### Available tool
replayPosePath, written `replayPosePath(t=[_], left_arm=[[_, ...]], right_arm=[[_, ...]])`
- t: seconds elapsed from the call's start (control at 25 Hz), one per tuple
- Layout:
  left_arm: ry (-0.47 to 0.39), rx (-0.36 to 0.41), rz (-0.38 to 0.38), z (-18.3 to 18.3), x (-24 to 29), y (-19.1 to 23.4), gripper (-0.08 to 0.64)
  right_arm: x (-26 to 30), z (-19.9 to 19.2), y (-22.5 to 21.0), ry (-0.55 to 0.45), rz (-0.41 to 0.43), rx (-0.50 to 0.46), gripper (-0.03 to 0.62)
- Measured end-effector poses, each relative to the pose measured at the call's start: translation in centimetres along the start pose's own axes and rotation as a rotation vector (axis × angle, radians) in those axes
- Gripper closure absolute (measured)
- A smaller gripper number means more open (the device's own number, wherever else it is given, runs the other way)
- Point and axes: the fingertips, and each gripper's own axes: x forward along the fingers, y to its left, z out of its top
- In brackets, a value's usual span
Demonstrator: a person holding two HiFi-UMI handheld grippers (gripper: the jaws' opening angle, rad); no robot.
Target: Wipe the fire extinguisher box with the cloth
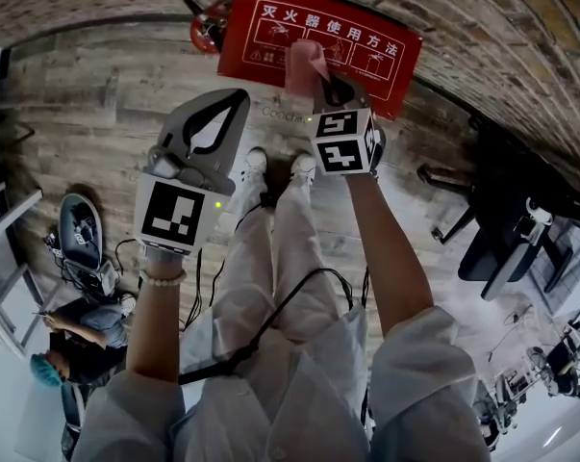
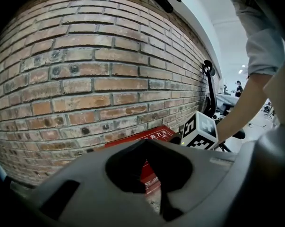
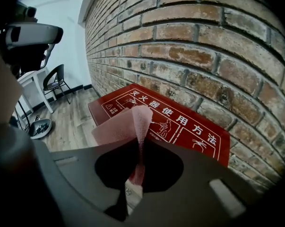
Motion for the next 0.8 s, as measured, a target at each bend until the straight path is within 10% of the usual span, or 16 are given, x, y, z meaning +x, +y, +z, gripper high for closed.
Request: replayPosePath(t=[0.8], left_arm=[[0.015,0.030,-0.063,1.1,2.4,-4.8,0.563]], right_arm=[[-4.0,-5.7,-7.0,0.019,-0.105,0.080,0.571]])
